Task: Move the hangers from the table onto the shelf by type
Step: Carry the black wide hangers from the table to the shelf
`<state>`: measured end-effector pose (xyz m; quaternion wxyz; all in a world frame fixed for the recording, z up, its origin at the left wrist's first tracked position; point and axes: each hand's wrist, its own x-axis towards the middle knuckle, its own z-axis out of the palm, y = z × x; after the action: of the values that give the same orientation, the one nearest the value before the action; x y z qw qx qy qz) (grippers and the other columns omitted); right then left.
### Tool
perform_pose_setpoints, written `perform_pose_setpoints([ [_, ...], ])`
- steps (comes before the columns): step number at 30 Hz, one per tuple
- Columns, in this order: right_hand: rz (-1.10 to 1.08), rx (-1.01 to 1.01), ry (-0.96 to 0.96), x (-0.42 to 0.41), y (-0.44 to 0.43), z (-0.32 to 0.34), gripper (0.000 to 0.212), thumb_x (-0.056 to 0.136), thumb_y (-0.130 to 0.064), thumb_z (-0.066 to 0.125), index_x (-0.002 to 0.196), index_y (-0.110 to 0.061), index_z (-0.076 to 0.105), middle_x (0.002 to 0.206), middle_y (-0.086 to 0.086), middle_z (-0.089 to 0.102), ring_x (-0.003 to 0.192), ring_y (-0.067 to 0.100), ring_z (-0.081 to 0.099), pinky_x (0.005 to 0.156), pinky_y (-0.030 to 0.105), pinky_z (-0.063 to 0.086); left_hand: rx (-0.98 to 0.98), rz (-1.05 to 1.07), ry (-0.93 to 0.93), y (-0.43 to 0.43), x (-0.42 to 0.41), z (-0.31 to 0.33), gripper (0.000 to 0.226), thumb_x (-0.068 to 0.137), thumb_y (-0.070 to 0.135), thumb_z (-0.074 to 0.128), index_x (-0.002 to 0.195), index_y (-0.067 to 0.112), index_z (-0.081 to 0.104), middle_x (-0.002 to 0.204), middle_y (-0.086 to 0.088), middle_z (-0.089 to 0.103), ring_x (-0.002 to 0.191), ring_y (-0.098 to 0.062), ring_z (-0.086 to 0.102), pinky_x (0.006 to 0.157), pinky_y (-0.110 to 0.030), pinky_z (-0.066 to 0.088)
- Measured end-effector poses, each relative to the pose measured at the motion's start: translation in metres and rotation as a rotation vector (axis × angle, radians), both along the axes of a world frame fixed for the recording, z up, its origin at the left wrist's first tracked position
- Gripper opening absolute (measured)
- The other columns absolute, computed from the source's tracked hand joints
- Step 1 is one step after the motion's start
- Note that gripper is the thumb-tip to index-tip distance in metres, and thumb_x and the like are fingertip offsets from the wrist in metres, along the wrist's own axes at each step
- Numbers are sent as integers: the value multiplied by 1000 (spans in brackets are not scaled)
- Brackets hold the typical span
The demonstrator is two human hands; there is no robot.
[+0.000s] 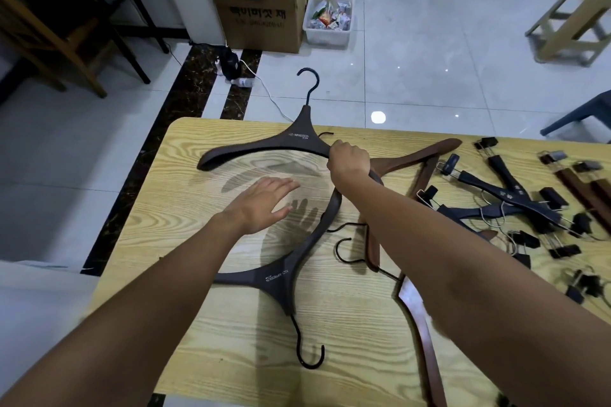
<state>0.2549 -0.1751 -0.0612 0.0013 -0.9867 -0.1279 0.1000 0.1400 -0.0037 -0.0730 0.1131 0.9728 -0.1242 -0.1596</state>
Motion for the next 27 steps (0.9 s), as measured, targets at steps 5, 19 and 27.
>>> perform_pose_setpoints([
  [5,-85,86,-12,-6,-22,8,24,94,-8,48,118,-2,51,115,12,63,106,31,62,70,32,37,99,-197,-38,-26,-5,0,58,98,38,39,150,26,17,156,2,22,142,-16,21,119,-31,8],
  [19,-162,67,16,-20,-75,13,25,95,-12,48,118,-4,52,116,11,62,105,31,62,69,32,40,345,-607,-4,-86,15,-17,64,95,22,39,151,21,10,160,1,5,148,-17,1,119,-30,-4],
  [27,-163,84,24,-14,-87,9,27,97,-24,50,115,-5,53,113,10,64,104,32,62,68,32,38,600,-798,15,-90,35,-16,56,93,8,41,146,20,28,157,-4,19,148,-20,5,118,-39,-11],
])
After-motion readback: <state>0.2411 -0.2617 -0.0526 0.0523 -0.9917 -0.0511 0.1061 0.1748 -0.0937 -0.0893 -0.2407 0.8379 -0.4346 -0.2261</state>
